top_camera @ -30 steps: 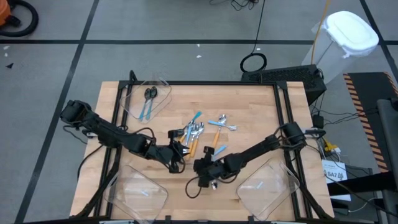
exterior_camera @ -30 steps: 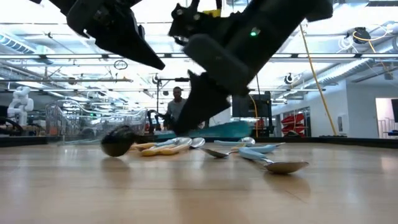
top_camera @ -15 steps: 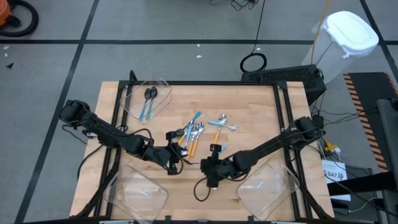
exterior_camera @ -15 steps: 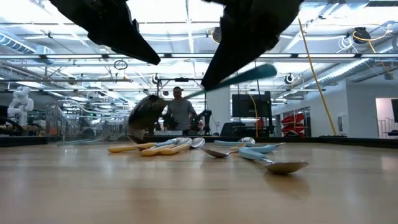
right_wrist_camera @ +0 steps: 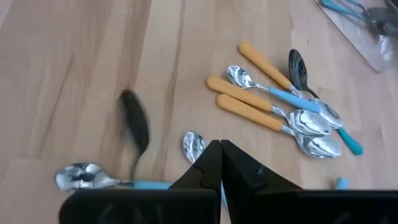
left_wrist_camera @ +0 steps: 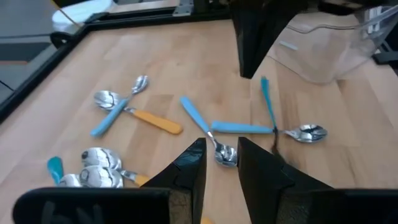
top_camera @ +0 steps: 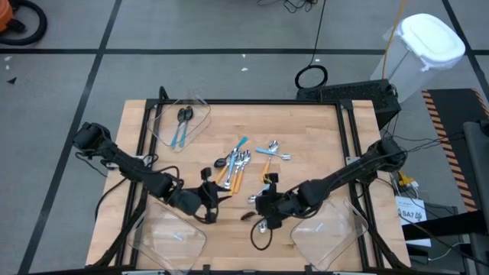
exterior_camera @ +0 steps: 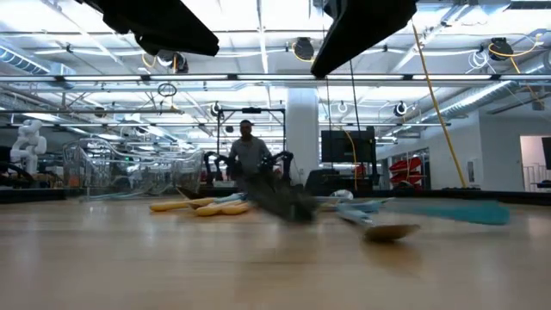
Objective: Sort silverware by color (type)
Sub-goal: Put the blue spoon into the top left transparent bin
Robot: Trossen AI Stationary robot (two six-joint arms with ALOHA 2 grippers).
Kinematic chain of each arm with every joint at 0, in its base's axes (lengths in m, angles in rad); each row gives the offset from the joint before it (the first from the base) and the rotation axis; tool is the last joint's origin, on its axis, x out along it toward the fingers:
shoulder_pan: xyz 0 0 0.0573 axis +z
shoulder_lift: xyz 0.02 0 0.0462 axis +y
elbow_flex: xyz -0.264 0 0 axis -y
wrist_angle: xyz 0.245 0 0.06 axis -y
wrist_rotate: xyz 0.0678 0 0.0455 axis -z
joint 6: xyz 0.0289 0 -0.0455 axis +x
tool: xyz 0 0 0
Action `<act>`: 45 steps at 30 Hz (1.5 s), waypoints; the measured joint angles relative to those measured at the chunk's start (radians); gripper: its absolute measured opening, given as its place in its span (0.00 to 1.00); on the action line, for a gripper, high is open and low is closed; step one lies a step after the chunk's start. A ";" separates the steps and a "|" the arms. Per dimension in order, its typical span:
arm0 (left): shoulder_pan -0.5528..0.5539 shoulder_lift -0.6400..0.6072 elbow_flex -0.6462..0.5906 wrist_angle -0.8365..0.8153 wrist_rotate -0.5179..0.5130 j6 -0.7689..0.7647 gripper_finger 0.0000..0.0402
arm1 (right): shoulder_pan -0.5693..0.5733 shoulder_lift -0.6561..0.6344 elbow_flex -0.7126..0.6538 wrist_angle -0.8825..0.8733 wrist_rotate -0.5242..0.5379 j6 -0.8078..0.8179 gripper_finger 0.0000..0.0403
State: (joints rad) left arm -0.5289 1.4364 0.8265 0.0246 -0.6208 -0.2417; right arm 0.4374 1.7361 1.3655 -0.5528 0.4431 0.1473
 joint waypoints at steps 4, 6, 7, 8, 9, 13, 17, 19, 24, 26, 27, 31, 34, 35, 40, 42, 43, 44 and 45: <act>-0.001 0.000 0.000 -0.001 -0.008 -0.001 0.23 | -0.020 0.016 0.000 0.001 -0.030 0.008 0.00; 0.003 0.000 0.000 -0.006 -0.009 0.000 0.23 | -0.025 0.026 -0.001 -0.011 -0.071 0.008 0.00; 0.005 0.000 0.000 -0.006 -0.010 0.001 0.23 | -0.026 0.030 -0.002 -0.016 -0.098 0.009 0.00; 0.005 0.000 0.000 -0.008 -0.010 0.002 0.23 | -0.029 0.032 -0.002 -0.020 -0.124 0.008 0.00; 0.008 0.000 0.000 -0.010 -0.010 0.008 0.23 | -0.031 0.033 -0.002 -0.021 -0.143 0.008 0.00; 0.022 0.000 0.000 -0.016 -0.010 0.044 0.23 | -0.032 0.031 -0.002 -0.021 -0.162 0.022 0.00; 0.049 0.000 0.000 -0.016 -0.009 0.058 0.23 | -0.036 0.031 -0.002 -0.025 -0.243 0.056 0.02; 0.061 0.000 0.000 -0.017 -0.009 0.058 0.23 | -0.037 0.031 -0.002 -0.025 -0.284 0.088 0.06; 0.071 0.000 0.000 -0.016 0.002 0.052 0.23 | -0.036 0.038 -0.002 -0.006 -0.317 0.148 0.18; 0.071 0.000 0.000 -0.015 0.010 0.043 0.23 | -0.031 0.059 -0.002 0.005 -0.337 0.172 0.24; 0.069 0.000 0.000 -0.015 0.010 0.036 0.23 | -0.030 0.075 -0.002 0.008 -0.346 0.183 0.27; 0.057 0.001 0.000 -0.015 0.018 0.018 0.23 | -0.029 0.149 -0.002 0.045 -0.400 0.233 0.38; 0.041 0.001 0.000 -0.016 0.019 0.003 0.23 | -0.024 0.193 -0.002 0.079 -0.420 0.238 0.43; 0.034 0.001 0.000 -0.016 0.019 0.003 0.23 | -0.022 0.206 -0.002 0.091 -0.420 0.239 0.43; 0.004 0.001 0.000 -0.033 0.021 -0.019 0.23 | -0.024 0.258 -0.002 0.127 -0.421 0.243 0.43; -0.001 0.001 0.000 -0.059 0.013 -0.043 0.23 | -0.030 0.268 -0.002 0.124 -0.420 0.259 0.43; -0.001 0.001 0.000 -0.076 -0.001 -0.062 0.23 | -0.031 0.271 -0.002 0.123 -0.421 0.265 0.42; 0.002 0.001 0.000 -0.090 -0.006 -0.079 0.23 | -0.032 0.271 -0.002 0.123 -0.421 0.270 0.42; 0.006 0.001 0.000 -0.098 -0.008 -0.091 0.23 | -0.031 0.271 -0.002 0.123 -0.420 0.271 0.42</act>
State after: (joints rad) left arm -0.5230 1.4372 0.8265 -0.0732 -0.6287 -0.3327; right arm 0.4061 2.0075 1.3632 -0.4297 0.0235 0.4183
